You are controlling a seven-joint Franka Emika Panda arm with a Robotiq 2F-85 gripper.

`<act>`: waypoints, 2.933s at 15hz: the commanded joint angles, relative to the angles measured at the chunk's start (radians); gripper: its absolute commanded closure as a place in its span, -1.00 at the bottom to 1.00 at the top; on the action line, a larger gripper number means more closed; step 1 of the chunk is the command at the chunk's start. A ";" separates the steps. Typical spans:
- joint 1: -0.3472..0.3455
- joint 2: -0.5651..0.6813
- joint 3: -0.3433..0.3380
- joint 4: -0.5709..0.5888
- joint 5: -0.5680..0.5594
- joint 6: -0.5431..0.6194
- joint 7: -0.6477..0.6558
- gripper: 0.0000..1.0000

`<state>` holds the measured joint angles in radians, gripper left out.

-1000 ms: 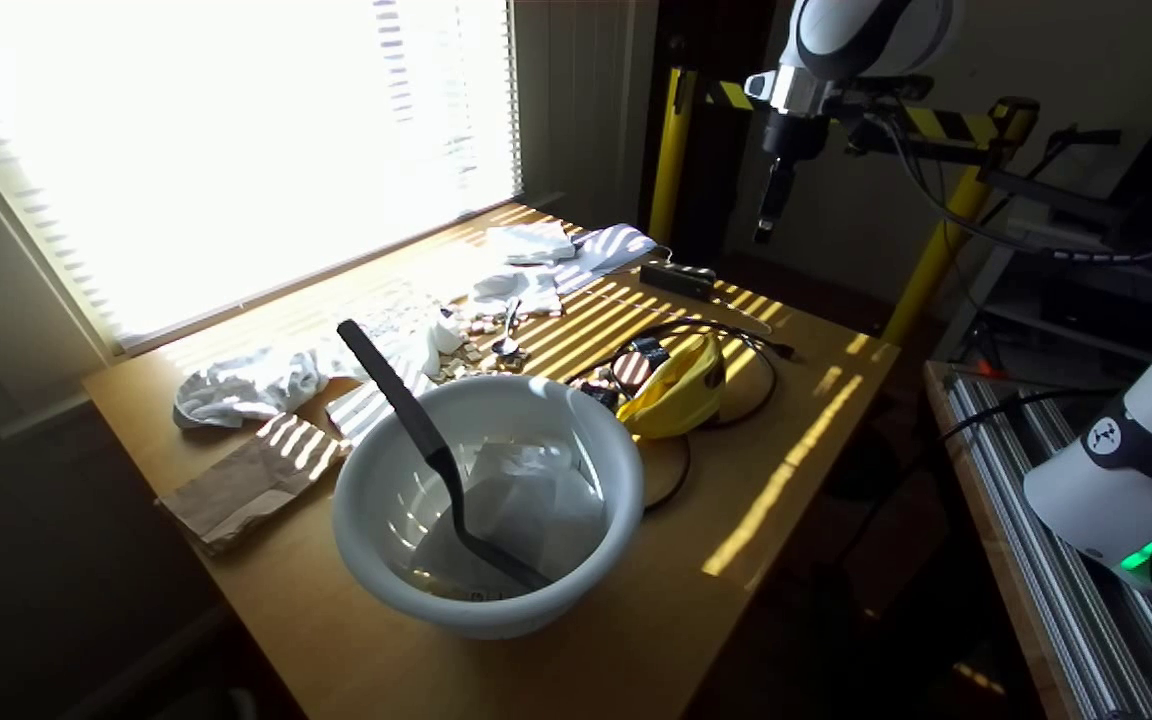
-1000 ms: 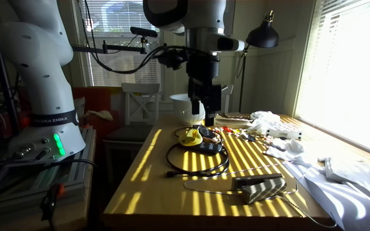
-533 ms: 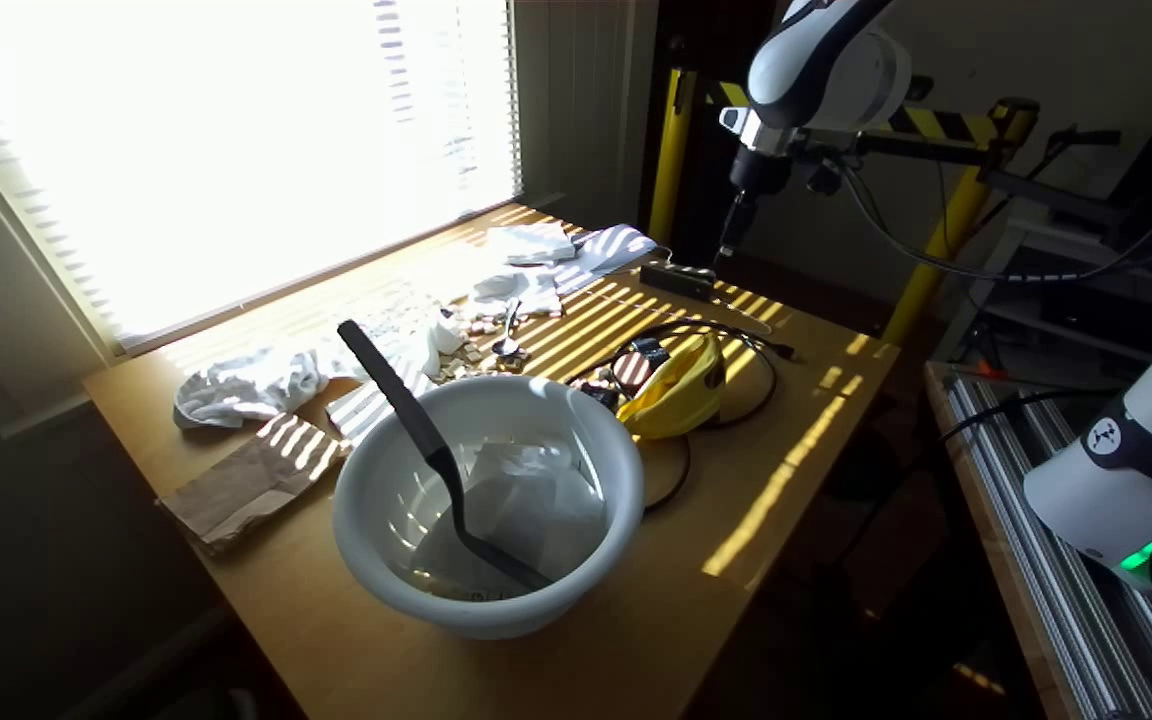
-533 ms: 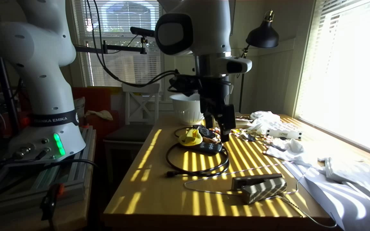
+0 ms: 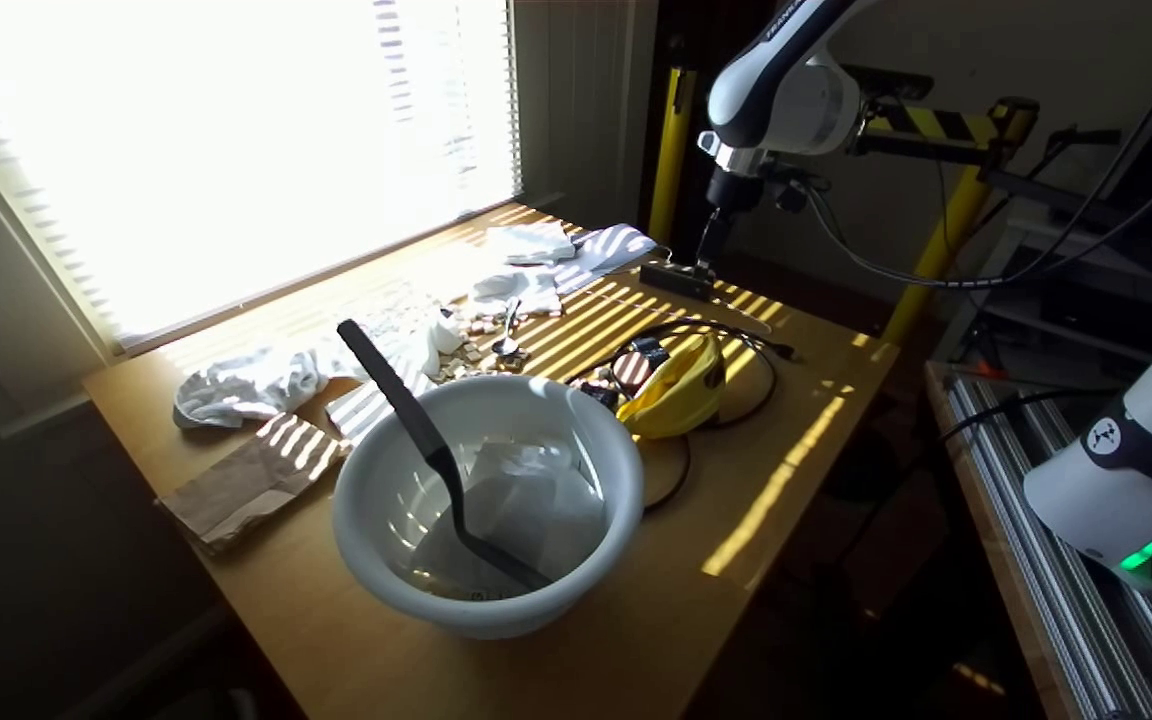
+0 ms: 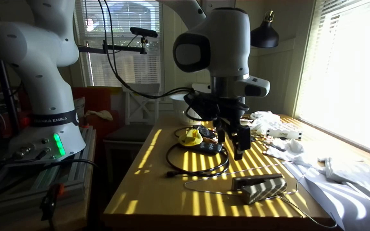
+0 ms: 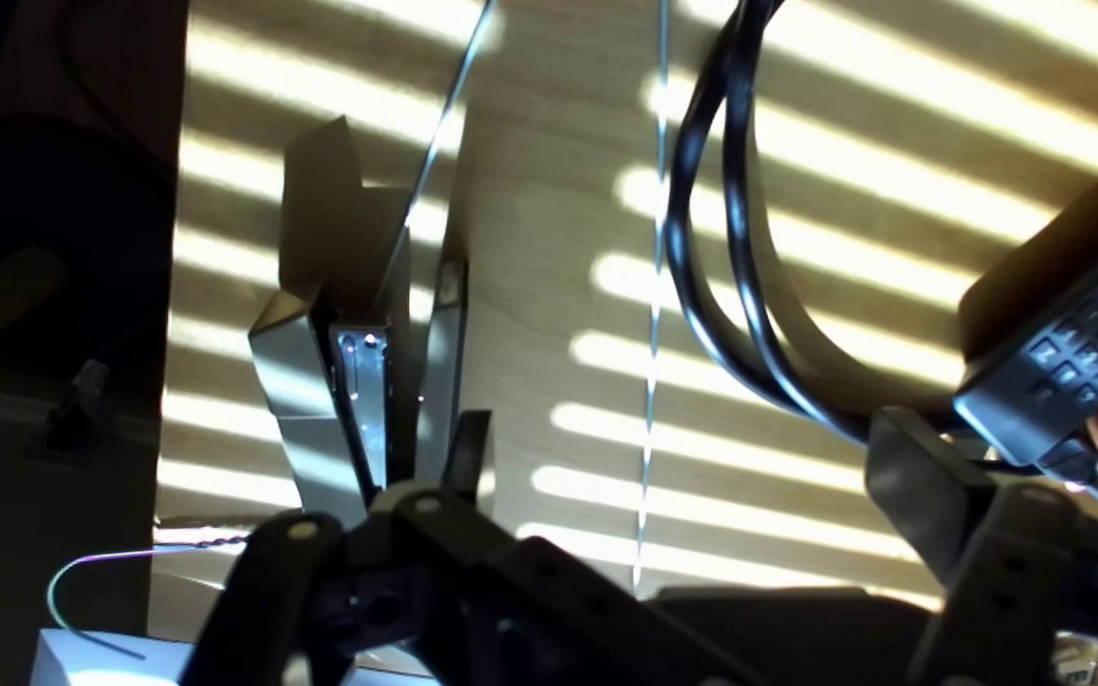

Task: Turn the stapler, then pick up the paper from the table and staple it

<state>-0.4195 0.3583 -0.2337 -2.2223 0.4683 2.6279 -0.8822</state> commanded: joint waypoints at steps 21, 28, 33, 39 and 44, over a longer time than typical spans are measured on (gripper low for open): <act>-0.230 0.202 0.214 0.164 0.006 0.107 0.094 -1.00; -0.238 0.200 0.235 0.152 -0.002 0.111 0.098 -1.00; -0.230 0.196 0.241 0.142 -0.006 0.107 0.102 -1.00; -0.210 0.184 0.260 0.116 -0.030 0.118 0.087 -1.00; -0.195 0.171 0.308 0.091 -0.040 0.185 0.053 -1.00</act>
<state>-0.6180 0.5480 0.0452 -2.0968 0.4578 2.7646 -0.8160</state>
